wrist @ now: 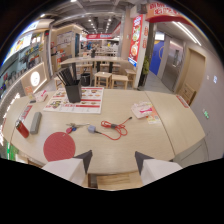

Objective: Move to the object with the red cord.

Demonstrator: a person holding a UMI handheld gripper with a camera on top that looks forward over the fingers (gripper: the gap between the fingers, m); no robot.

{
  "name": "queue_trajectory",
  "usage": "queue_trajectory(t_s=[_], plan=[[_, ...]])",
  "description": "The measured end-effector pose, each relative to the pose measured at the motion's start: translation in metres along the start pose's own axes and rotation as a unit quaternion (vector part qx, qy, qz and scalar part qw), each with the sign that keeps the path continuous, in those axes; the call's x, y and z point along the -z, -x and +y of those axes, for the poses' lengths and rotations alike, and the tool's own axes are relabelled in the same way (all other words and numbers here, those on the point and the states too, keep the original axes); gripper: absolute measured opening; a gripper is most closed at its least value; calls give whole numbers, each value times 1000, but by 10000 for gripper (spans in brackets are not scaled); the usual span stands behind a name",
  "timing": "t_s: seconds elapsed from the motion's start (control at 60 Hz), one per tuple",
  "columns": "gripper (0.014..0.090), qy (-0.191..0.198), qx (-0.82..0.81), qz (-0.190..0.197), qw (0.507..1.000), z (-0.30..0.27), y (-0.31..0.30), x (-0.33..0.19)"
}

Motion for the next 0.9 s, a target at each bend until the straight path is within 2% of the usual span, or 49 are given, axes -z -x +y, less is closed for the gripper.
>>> queue_trajectory(t_s=[0.367, 0.6, 0.817, 0.9], plan=[[845, 13, 1, -9, 1000, 16, 20, -7], [844, 26, 10, -31, 999, 37, 64, -19], [845, 35, 9, -48, 998, 58, 128, -24], [847, 32, 12, -45, 998, 63, 147, -33]])
